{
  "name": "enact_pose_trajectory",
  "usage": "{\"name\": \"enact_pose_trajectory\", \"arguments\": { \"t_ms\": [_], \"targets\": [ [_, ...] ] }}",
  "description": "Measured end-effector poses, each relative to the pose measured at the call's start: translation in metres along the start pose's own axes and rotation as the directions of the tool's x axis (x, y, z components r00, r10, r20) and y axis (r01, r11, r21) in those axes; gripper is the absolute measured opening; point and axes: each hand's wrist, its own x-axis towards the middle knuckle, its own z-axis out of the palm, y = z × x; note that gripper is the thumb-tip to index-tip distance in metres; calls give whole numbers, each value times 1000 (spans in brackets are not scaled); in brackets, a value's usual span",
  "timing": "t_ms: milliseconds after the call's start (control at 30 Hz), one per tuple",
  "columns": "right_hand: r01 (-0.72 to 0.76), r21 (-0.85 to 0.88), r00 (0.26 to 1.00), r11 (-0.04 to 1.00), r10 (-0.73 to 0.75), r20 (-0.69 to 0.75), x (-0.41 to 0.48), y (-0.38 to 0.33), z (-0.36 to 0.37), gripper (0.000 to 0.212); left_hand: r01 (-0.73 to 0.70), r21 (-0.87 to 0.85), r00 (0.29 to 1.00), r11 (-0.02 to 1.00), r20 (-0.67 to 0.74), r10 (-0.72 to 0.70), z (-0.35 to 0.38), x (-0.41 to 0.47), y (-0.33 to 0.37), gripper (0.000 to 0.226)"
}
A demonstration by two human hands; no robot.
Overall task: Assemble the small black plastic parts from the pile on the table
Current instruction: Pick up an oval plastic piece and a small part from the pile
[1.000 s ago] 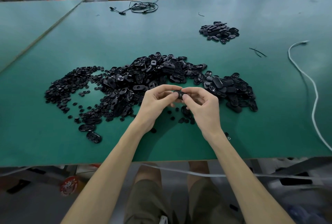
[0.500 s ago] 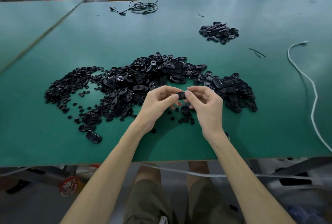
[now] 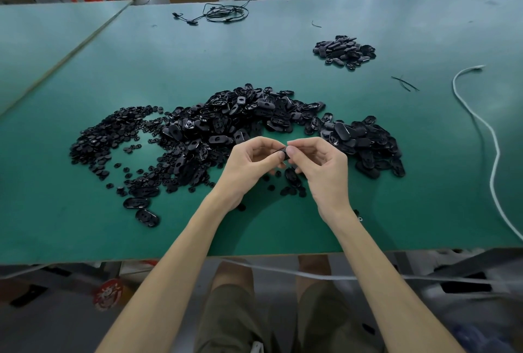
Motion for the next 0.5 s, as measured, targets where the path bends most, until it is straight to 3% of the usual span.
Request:
{"name": "enact_pose_trajectory", "arguments": {
  "t_ms": [500],
  "targets": [
    [-8, -94, 999, 996, 12, 44, -1, 0, 2, 14, -10, 60, 999, 998, -44, 12, 2, -2, 2, 13]
  ]
}}
